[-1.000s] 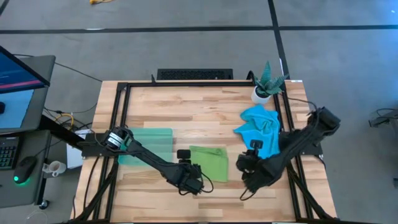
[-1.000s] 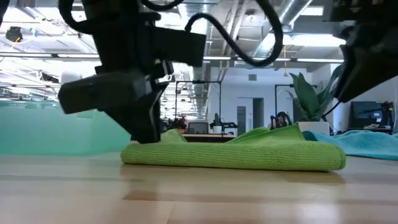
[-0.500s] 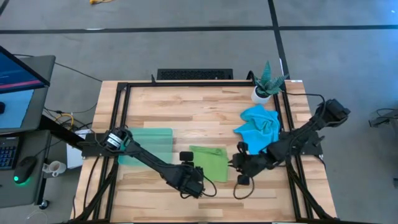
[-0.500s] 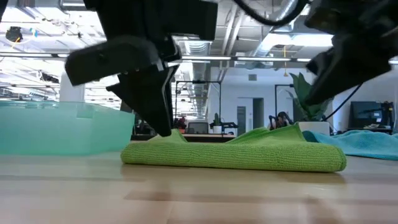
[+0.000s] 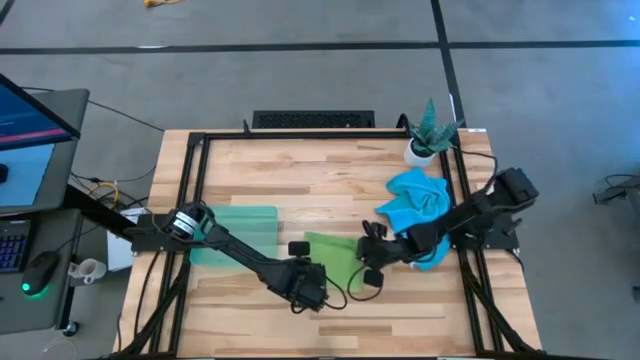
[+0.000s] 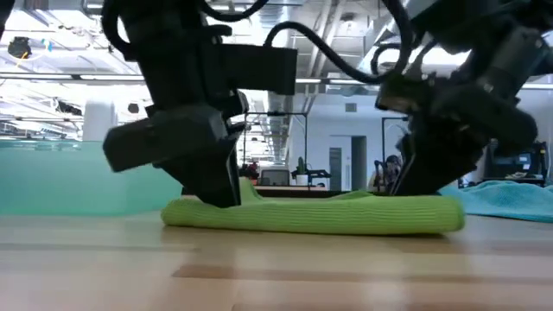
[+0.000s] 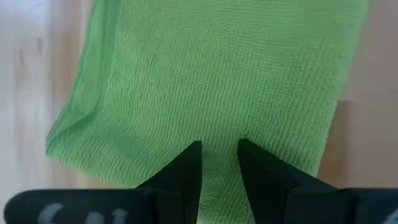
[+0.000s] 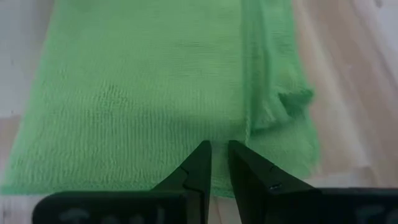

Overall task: Roll microfiber towels into tight, uniform cylinder then place into a basket
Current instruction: Fold the green towel

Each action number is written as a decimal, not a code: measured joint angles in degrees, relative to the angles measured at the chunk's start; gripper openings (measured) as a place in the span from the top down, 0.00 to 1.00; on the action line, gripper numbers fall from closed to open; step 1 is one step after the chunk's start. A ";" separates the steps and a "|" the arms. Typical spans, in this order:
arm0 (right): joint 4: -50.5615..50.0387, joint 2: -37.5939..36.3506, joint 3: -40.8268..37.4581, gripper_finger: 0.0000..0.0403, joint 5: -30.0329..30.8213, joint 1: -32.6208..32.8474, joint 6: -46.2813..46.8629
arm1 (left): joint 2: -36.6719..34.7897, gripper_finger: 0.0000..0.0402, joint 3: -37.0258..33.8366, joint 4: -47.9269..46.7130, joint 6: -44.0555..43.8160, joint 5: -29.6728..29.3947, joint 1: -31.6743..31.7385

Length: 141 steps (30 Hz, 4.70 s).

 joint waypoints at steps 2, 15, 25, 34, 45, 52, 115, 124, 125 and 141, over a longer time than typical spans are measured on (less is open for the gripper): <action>0.09 1.34 0.64 0.81 -1.00 -0.84 0.86 | -0.09 0.75 -0.76 -0.10 1.06 -1.38 0.84; -12.08 -1.11 5.98 0.81 -4.07 1.06 9.09 | 0.10 0.75 -1.16 -1.70 18.69 -8.05 7.94; -13.28 -8.19 6.27 0.81 5.11 4.62 8.98 | 0.05 0.75 -1.07 -1.49 15.17 -14.34 5.89; -6.26 -3.24 6.27 0.81 11.47 3.68 4.82 | -0.03 0.75 -1.05 -1.33 5.18 -12.28 1.28; -6.12 4.07 6.31 0.81 -0.15 -0.36 8.21 | -0.22 0.75 -2.53 -1.13 6.08 -6.72 3.12; -8.40 2.65 6.41 0.81 -8.58 -0.48 17.00 | -0.16 0.75 -3.00 2.48 14.35 -9.04 8.10; -9.24 -8.81 4.01 0.81 7.18 5.56 8.19 | -5.58 0.75 -9.72 29.72 15.10 -11.03 1.31; -4.20 -8.80 0.27 0.81 7.14 5.16 7.73 | -4.55 0.75 -9.79 29.04 13.11 -6.29 3.11; -4.19 -8.79 0.01 0.81 7.17 5.05 7.72 | -4.55 0.75 -9.80 29.00 13.11 -5.96 3.09; 4.81 -8.17 -3.94 0.81 7.22 4.22 7.28 | -4.53 0.75 -13.92 32.32 11.63 -4.22 3.14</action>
